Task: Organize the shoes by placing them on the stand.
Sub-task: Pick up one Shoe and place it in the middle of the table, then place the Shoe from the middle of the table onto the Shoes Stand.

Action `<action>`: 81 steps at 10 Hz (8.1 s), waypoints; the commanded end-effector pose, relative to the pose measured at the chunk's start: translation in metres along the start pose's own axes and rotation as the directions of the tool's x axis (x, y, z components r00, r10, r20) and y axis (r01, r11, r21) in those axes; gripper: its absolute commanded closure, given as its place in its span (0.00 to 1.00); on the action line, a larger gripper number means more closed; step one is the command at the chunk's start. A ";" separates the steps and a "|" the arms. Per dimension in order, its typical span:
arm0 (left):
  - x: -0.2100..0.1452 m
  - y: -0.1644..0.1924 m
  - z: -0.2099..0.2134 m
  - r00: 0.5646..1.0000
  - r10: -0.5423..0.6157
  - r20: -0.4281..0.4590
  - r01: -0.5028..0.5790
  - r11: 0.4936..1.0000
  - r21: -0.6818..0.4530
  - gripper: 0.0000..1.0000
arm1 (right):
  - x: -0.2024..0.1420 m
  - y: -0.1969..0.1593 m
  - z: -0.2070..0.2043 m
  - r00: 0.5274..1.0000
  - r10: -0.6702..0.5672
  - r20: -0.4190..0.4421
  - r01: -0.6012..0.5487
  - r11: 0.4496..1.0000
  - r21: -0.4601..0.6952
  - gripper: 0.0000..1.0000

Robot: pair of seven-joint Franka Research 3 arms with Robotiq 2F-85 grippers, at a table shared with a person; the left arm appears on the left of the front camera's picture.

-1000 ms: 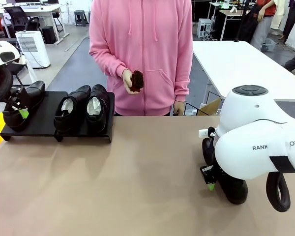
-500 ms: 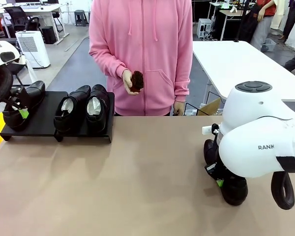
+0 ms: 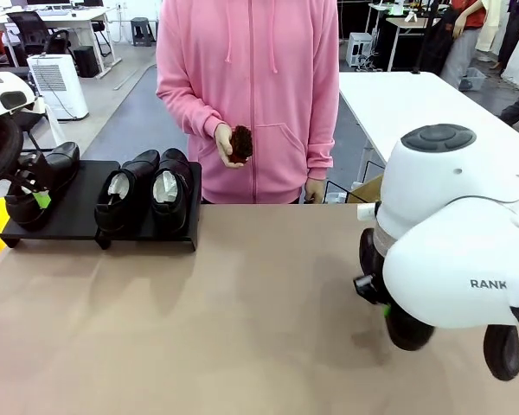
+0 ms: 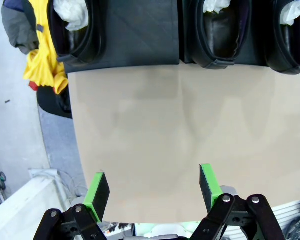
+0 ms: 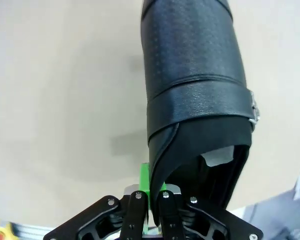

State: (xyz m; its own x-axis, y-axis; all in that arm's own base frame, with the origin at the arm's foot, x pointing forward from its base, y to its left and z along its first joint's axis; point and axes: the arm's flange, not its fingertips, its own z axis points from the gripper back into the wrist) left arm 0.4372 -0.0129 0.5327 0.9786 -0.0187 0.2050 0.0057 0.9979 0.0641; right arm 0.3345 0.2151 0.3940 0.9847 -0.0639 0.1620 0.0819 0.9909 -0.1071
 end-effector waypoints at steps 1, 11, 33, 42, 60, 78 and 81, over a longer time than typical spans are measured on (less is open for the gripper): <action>-0.002 0.001 -0.001 1.000 0.001 0.011 -0.001 1.000 -0.010 0.07 | -0.002 0.057 0.047 0.985 -0.135 0.103 0.126 0.988 0.085 1.00; -0.002 0.001 -0.001 1.000 0.001 0.011 -0.001 1.000 -0.010 0.07 | -0.027 0.268 -0.006 0.999 0.001 0.046 -0.010 0.981 0.194 0.85; -0.072 -0.119 0.012 0.996 -0.051 -0.072 0.047 0.997 -0.062 0.07 | -0.010 0.105 0.080 0.952 -0.260 0.161 0.220 0.948 0.230 0.00; -0.072 -0.241 -0.073 0.972 -0.234 -0.028 0.219 0.943 -0.248 0.07 | -0.001 0.102 0.083 0.947 -0.282 0.154 0.242 0.942 0.234 0.00; -0.091 -0.307 -0.144 0.966 -0.180 -0.184 0.133 0.961 -0.243 0.85 | -0.001 0.102 0.083 0.947 -0.282 0.154 0.242 0.942 0.234 0.00; 0.040 -0.017 -0.004 0.979 0.052 0.195 -0.026 0.991 -0.134 1.00 | -0.001 0.102 0.083 0.947 -0.282 0.154 0.242 0.942 0.234 0.00; 0.091 0.008 -0.045 0.981 0.062 0.185 -0.042 0.993 -0.108 1.00 | -0.001 0.102 0.083 0.947 -0.282 0.154 0.242 0.942 0.234 0.00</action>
State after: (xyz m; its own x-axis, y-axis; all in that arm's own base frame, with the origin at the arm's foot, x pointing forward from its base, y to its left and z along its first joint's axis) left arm 0.5214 -0.0029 0.4964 0.9252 0.0234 0.3787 -0.0009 0.9982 -0.0595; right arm 0.3262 0.3281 0.4616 0.8767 -0.3320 0.3480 0.2949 0.9426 0.1566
